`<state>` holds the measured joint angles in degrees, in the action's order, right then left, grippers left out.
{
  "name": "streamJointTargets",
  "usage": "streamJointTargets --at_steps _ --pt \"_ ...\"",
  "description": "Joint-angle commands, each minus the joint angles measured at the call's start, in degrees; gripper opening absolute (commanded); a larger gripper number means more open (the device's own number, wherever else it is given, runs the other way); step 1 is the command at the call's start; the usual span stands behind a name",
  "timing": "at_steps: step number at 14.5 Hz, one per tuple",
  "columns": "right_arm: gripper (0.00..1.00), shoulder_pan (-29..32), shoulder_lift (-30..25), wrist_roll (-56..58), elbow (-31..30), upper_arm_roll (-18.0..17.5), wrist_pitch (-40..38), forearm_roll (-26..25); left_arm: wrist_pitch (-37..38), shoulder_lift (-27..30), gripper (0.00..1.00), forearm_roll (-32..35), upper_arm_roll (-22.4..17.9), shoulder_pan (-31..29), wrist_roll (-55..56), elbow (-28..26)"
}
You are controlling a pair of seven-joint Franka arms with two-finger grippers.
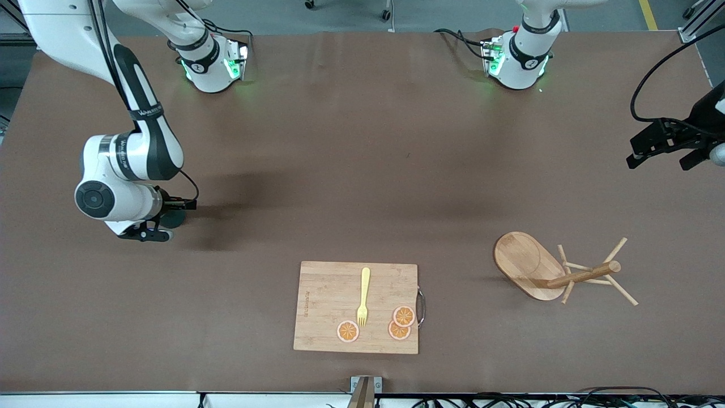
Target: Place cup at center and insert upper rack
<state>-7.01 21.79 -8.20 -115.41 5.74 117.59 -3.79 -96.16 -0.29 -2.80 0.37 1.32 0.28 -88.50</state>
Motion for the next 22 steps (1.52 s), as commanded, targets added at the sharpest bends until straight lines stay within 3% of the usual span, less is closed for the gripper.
streamJointTargets --at_steps 1,3,4,6,10,16,22 --pt "0.68 0.7 0.5 -0.5 -0.1 -0.4 0.6 -0.4 0.7 -0.2 1.00 0.3 0.5 -0.3 0.2 1.0" --pt "0.23 0.6 0.8 0.6 0.1 -0.4 0.4 -0.8 0.7 -0.2 1.00 0.3 0.5 -0.3 0.2 1.0" --pt "0.11 0.4 0.8 0.9 0.2 -0.4 0.0 -0.9 0.7 -0.2 1.00 0.3 0.5 -0.3 0.2 1.0" --pt "0.02 -0.5 0.9 -0.3 3.8 -0.4 -5.3 -1.0 0.7 -0.2 1.00 0.3 0.5 -0.4 0.2 1.0" --pt "0.00 -1.9 2.6 -2.5 11.1 -0.6 -14.1 -1.1 0.7 -0.2 1.00 0.3 0.5 -0.4 0.2 1.0" --pt "0.00 -4.3 2.6 -2.4 11.6 -0.5 -15.4 -1.1 0.7 -0.2 1.00 0.3 0.5 -0.4 0.2 1.0" --pt "0.00 -8.5 1.9 -3.3 14.9 -0.6 -22.0 -0.7 0.7 -0.2 1.00 0.3 0.5 -0.4 0.2 1.0"
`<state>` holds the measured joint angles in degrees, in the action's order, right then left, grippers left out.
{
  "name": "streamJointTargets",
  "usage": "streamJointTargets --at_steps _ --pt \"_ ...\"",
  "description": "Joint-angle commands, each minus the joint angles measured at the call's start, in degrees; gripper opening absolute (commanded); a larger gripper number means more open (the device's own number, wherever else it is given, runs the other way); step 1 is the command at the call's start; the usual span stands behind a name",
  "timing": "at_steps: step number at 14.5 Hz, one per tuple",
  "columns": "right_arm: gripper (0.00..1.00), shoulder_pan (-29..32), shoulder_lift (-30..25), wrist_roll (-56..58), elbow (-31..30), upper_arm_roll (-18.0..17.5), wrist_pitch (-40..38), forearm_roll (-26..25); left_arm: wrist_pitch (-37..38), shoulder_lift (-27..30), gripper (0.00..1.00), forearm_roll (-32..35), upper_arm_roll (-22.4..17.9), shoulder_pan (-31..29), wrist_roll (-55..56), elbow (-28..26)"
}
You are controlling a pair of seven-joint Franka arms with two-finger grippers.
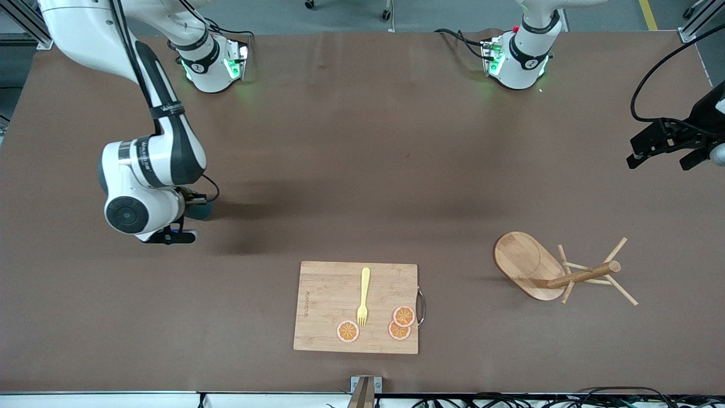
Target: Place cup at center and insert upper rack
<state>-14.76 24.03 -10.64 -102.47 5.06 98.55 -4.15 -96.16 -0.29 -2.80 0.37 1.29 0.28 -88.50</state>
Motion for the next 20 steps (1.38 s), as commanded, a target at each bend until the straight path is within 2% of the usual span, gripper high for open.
streamJointTargets --at_steps 1,5,8,13,20 --pt "0.00 -0.8 -0.3 -0.2 3.7 0.0 -5.0 -0.1 0.7 -0.2 1.00 0.3 0.5 -0.4 0.2 1.0" --pt "0.00 -6.2 -0.2 -1.5 9.3 -0.4 -10.0 0.4 0.7 -0.2 1.00 0.3 0.4 -0.4 0.2 1.0" --pt "0.00 -11.7 -0.1 -6.0 11.0 -0.5 -10.0 0.8 0.7 -0.2 1.00 0.3 0.5 -0.4 0.2 1.0" --pt "0.00 -21.0 1.4 -6.7 15.2 -0.4 -9.2 4.2 0.7 -0.2 1.00 0.3 0.5 -0.4 0.2 1.0" --pt "0.00 -34.5 13.8 -20.0 28.6 -0.3 -6.0 3.9 0.7 -0.2 1.00 0.3 0.5 -0.4 0.2 1.0"
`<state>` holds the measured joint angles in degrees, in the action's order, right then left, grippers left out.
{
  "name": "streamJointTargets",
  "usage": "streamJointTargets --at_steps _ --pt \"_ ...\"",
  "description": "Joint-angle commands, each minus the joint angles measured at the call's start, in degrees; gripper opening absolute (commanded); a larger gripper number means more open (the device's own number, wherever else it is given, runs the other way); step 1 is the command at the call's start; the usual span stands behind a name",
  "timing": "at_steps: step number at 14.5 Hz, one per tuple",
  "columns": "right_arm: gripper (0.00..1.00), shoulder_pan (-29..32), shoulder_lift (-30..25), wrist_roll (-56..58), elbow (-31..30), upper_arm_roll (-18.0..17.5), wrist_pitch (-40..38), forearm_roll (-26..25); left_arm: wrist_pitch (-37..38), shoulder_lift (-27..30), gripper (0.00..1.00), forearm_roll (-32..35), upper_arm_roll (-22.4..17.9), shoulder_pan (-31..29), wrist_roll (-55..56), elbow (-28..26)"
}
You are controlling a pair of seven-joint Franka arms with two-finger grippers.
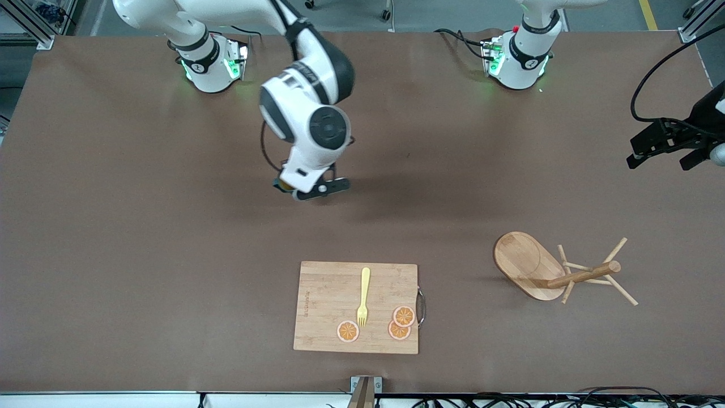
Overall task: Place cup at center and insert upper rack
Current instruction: 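Carry the teal mug with the right gripper to the table center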
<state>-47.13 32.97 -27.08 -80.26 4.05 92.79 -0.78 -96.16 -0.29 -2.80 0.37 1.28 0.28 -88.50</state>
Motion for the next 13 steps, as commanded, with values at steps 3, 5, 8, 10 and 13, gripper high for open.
streamJointTargets --at_steps 3,5,8,10,13 --pt "0.00 -3.8 6.0 -5.1 7.7 0.6 2.7 0.6 0.6 -0.2 1.00 0.3 0.5 -0.4 0.2 1.0" --pt "0.00 -4.5 6.0 -8.7 7.8 0.6 4.9 0.7 0.6 -0.3 1.00 0.3 0.4 -0.4 0.2 1.0" --pt "0.00 -6.1 6.8 -14.2 8.6 0.6 6.9 0.7 0.5 -0.3 1.00 0.3 0.5 -0.4 0.2 1.0" --pt "0.00 -7.6 7.2 -19.0 9.9 0.6 7.1 0.8 0.5 -0.3 1.00 0.3 0.5 -0.4 0.2 1.0" --pt "0.00 -9.3 8.3 -19.5 10.7 0.6 10.3 1.0 0.5 -0.4 1.00 0.3 0.5 -0.5 0.2 1.0"
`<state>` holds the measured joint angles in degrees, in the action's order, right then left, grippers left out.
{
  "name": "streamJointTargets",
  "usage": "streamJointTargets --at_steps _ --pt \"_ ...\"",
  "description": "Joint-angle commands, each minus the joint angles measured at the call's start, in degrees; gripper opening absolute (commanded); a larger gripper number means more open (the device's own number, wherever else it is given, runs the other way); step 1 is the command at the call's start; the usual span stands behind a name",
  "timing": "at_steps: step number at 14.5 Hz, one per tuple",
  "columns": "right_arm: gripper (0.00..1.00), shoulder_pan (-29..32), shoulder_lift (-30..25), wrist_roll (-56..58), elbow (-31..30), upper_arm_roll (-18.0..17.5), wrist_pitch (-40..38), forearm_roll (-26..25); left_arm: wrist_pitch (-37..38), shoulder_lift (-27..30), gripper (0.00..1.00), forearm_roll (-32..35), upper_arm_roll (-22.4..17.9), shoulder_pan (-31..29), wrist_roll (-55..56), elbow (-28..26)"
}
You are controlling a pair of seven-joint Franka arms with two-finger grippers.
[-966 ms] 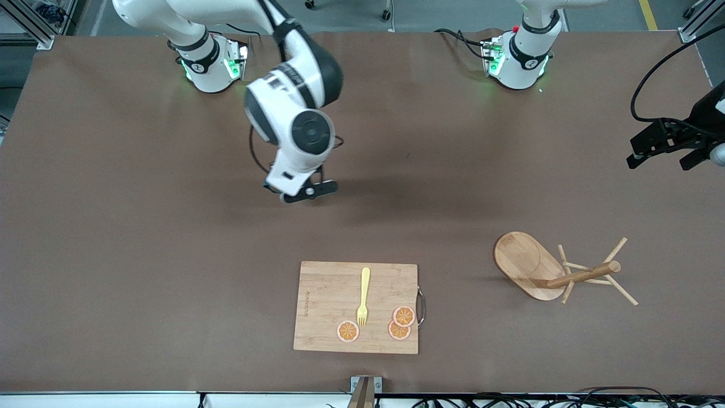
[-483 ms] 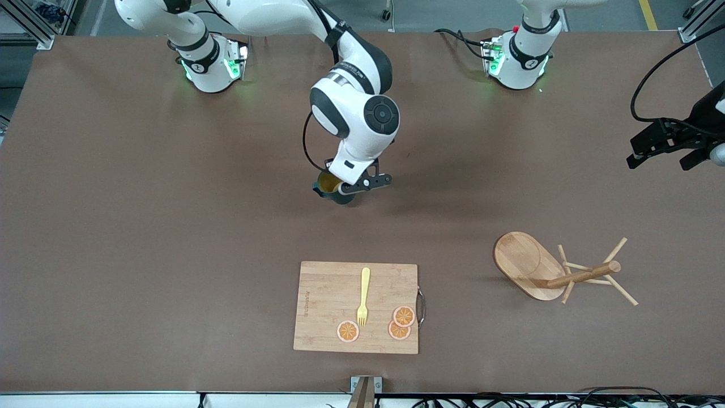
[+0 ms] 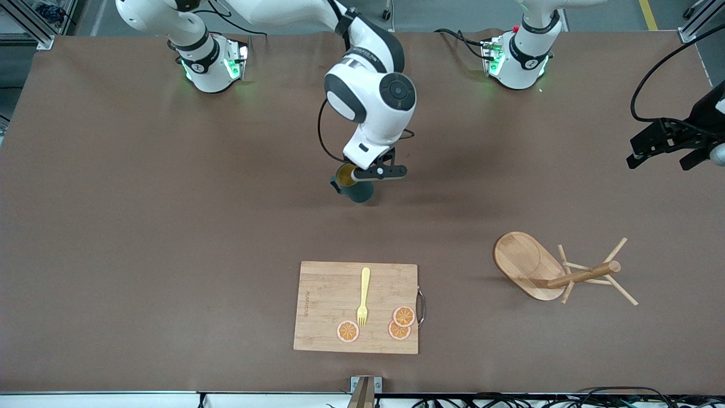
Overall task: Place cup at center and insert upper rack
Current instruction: 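Carry the teal mug with the right gripper to the table center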
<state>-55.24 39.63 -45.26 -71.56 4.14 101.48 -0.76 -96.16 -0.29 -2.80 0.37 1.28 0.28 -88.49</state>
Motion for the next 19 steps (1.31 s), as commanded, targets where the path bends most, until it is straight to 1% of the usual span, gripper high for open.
streamJointTargets --at_steps 1,3,5,6,10,11,12,14,16,19 --pt "0.00 -2.0 2.4 -1.4 2.0 0.5 3.6 0.9 0.5 -0.4 1.00 0.3 0.4 -0.5 0.2 1.0" --pt "0.00 -3.1 4.5 -1.6 2.5 0.5 7.6 0.9 0.5 -0.5 1.00 0.3 0.4 -0.6 0.2 1.0" --pt "0.00 -3.9 6.6 -4.6 3.4 0.4 9.9 1.0 0.5 -0.5 1.00 0.3 0.4 -0.7 0.2 1.0" --pt "0.00 -4.2 7.6 -5.1 4.1 0.4 9.6 1.0 0.5 -0.6 1.00 0.3 0.4 -0.7 0.2 1.0" --pt "0.00 -4.3 7.7 -5.1 4.4 0.5 9.3 1.0 0.5 -0.7 1.00 0.3 0.4 -0.2 0.2 0.9" --pt "0.02 -4.4 7.7 -5.4 4.4 0.5 9.4 1.0 0.5 -0.7 1.00 0.3 0.5 -0.1 0.2 0.9" --pt "0.17 -4.5 7.7 -6.1 4.5 0.5 9.4 0.9 0.5 -0.7 1.00 0.3 0.4 -0.1 0.2 1.0" --pt "1.00 -4.6 7.6 -6.0 4.5 0.7 9.9 0.2 0.5 -0.7 1.00 0.3 0.4 0.0 0.2 1.0" --pt "1.00 -5.1 7.6 -6.2 4.5 0.8 11.5 0.2 0.5 -0.8 1.00 0.4 0.5 0.2 0.7 1.0" --pt "1.00 -4.6 7.2 -6.3 4.9 1.0 10.9 0.4 0.6 -0.7 1.00 0.3 1.6 0.1 1.3 1.0"
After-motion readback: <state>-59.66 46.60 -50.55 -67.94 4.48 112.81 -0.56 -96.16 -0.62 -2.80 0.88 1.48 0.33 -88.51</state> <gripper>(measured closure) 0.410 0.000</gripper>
